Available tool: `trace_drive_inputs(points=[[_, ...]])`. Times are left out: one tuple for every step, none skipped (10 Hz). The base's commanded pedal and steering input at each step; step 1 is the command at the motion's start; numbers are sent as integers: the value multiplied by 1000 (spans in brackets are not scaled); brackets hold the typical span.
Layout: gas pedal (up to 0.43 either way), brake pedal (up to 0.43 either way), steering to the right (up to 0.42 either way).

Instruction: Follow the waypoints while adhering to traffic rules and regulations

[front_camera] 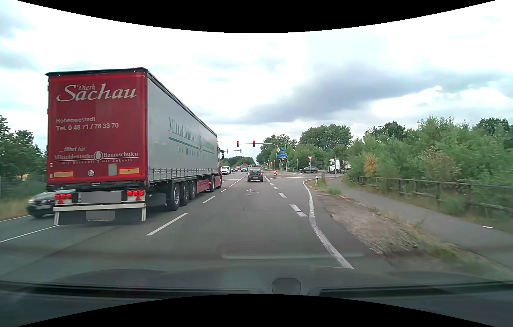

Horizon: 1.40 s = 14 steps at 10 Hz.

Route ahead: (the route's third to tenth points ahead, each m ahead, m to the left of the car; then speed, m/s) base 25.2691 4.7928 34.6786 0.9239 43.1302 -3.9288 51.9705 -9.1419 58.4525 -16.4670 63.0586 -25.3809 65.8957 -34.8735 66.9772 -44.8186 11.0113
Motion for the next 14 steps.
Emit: trace_drive_inputs(points=[[59,0,24],[59,0,30],[59,0,33],[47,0,36],[47,0,37],[47,0,36],[39,0,35],[28,0,31],[28,0,25],[28,0,16],[28,0,7],[28,0,0],[28,0,-3],[28,0,-4]])
